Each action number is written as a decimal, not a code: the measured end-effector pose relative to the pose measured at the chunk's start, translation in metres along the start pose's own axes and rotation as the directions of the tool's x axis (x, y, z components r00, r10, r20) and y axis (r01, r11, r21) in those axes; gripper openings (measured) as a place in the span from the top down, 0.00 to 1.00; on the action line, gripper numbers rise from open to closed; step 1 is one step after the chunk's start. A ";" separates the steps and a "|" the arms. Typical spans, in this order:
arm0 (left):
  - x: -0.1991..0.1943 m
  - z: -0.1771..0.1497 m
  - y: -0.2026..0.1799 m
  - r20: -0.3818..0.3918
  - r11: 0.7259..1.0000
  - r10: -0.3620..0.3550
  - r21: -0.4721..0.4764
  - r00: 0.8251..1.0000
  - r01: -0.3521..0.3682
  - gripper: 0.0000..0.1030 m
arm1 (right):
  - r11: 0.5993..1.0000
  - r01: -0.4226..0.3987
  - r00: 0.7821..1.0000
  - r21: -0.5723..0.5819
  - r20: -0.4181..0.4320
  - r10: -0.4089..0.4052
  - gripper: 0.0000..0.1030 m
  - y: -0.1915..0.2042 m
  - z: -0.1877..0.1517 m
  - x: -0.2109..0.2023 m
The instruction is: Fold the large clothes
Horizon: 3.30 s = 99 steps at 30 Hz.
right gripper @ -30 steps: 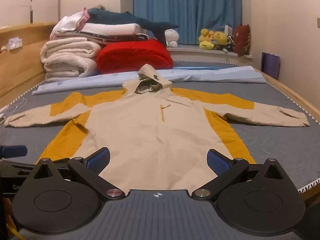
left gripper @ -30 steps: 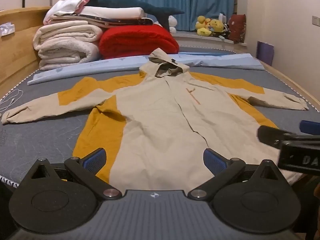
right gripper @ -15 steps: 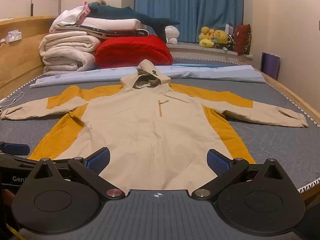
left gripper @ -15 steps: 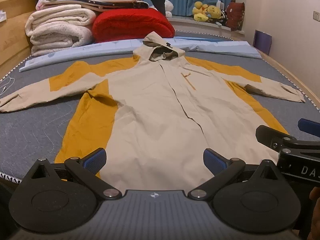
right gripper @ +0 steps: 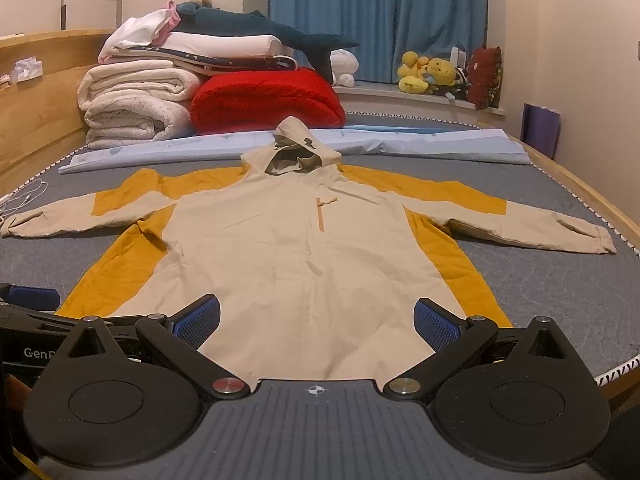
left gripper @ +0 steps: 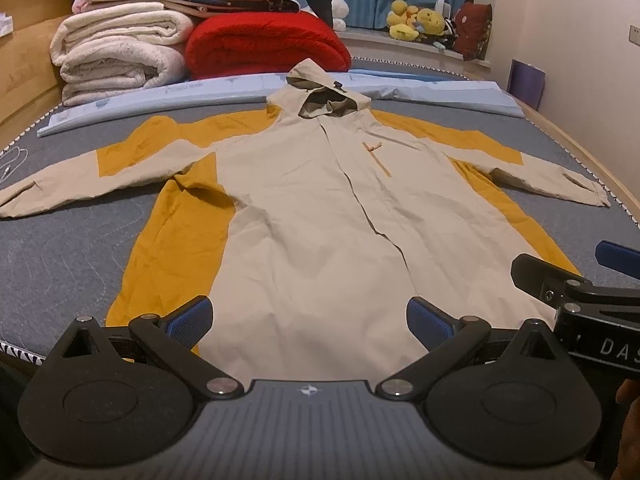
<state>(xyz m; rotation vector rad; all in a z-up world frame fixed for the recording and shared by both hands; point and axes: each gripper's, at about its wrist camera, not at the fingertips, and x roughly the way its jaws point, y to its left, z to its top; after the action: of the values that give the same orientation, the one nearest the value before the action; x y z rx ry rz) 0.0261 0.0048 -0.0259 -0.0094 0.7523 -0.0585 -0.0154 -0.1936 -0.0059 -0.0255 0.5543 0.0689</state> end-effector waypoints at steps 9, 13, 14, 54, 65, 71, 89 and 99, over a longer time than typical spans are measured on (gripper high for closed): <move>0.000 -0.003 0.003 0.009 1.000 -0.001 -0.003 1.000 0.001 0.00 | 1.000 -0.007 1.000 -0.015 0.003 0.007 0.01 0.003 0.000 0.001; 0.001 -0.003 0.003 0.006 1.000 -0.005 -0.007 1.000 0.005 0.00 | 1.000 -0.009 1.000 -0.018 0.004 0.009 0.01 0.004 -0.001 0.001; 0.001 -0.003 0.003 0.006 1.000 -0.006 -0.008 1.000 0.006 0.00 | 1.000 -0.009 1.000 -0.017 0.003 0.009 0.01 0.004 0.000 0.001; 0.001 -0.002 0.005 -0.003 0.999 -0.014 -0.036 1.000 0.013 0.00 | 1.000 -0.003 1.000 -0.019 0.002 0.003 0.01 0.005 0.000 0.001; -0.016 0.003 0.000 0.154 1.000 -0.007 -0.001 0.988 0.007 0.04 | 1.000 0.028 0.989 -0.010 0.146 -0.026 0.01 0.003 0.006 -0.014; -0.029 0.026 0.003 0.281 0.999 -0.016 0.038 0.959 0.006 0.05 | 0.995 0.095 0.953 0.008 0.288 -0.093 0.01 -0.004 0.011 -0.023; 0.100 0.204 0.077 0.311 0.997 -0.034 0.077 0.950 0.011 0.24 | 0.998 0.057 0.958 -0.009 0.283 -0.052 0.01 -0.038 0.111 0.023; 0.206 0.218 0.238 0.156 0.966 0.236 -0.143 0.959 -0.215 0.59 | 0.998 -0.051 0.939 -0.040 0.339 0.062 0.02 -0.011 0.205 0.138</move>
<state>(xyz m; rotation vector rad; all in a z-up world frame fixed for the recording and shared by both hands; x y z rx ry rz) 0.3370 0.2277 -0.0145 -0.0475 0.5795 0.2058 0.2098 -0.1874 0.0962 -0.0272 0.2073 0.1354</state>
